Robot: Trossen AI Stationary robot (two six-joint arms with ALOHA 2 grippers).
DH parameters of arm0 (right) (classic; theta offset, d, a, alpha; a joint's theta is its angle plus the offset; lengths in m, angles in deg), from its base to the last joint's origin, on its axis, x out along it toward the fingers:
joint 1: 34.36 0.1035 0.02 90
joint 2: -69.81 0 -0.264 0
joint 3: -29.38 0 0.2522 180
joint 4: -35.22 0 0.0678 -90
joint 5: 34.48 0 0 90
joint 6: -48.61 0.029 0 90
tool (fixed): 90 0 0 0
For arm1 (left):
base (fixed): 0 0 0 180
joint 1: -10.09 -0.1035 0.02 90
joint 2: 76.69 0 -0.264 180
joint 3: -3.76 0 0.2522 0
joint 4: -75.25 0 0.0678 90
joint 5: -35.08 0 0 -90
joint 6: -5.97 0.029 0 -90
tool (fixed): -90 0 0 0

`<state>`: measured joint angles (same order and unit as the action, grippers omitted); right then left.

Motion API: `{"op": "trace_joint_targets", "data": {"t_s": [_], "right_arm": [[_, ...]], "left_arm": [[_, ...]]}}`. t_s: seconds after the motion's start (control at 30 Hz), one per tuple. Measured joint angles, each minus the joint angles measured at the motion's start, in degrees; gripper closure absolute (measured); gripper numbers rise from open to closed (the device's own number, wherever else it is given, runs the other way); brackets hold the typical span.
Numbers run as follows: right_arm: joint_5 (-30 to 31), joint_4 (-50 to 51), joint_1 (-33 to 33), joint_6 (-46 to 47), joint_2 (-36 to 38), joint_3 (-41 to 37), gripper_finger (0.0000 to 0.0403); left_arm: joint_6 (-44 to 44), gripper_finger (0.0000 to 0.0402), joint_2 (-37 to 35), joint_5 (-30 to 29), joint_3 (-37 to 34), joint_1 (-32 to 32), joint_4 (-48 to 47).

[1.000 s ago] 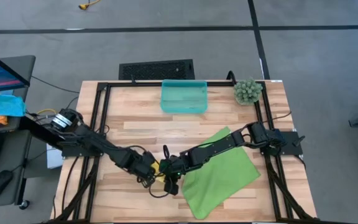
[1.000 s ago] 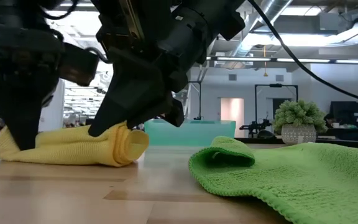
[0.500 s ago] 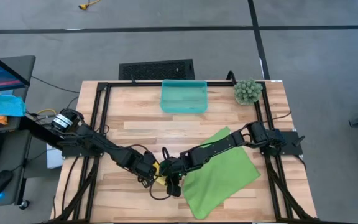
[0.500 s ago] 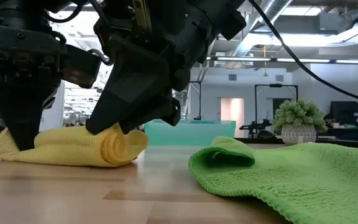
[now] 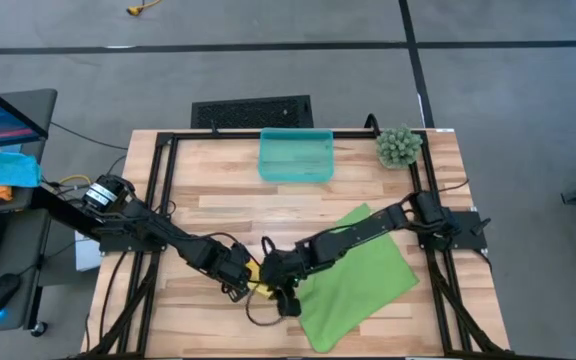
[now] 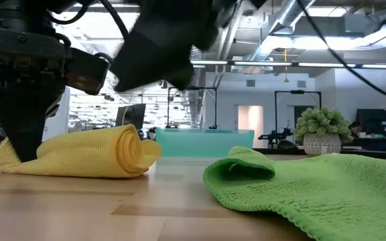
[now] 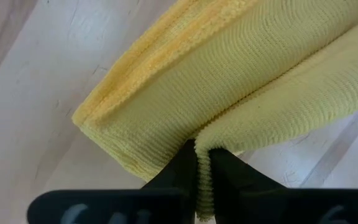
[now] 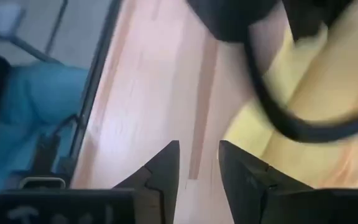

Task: Roll microfiber towels into tight, uniform cylinder then place into a basket
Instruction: Roll the yellow microfiber towel

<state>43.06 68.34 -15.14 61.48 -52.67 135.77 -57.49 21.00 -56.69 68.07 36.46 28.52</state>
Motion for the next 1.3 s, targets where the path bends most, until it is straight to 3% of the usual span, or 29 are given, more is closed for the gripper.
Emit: {"op": "trace_joint_targets", "data": {"t_s": [0.2,0.37,0.8,1.0,1.3], "right_arm": [[10.1,-7.1,5.3,-15.8,-1.7,-0.5,0.0276],[17.7,-8.9,6.1,-17.6,-3.0,-0.4,0.0276],[13.3,-10.2,1.7,-9.7,-7.1,-0.4,0.0276],[19.6,-6.2,0.8,-5.2,-7.2,-0.4,0.0276],[22.0,-3.5,-0.2,-1.6,-7.2,-0.4,0.0276]], "left_arm": [[0.2,0.0388,0.0,0.0,0.0,0.0,0.1],[0.2,0.0388,0.0,0.0,0.0,0.0,0.3],[0.4,0.0388,0.0,0.5,-0.1,0.0,0.3],[0.5,0.0387,0.0,0.9,-0.1,0.0,0.3],[2.1,0.0361,0.0,0.5,-0.1,0.0,0.5]]}}
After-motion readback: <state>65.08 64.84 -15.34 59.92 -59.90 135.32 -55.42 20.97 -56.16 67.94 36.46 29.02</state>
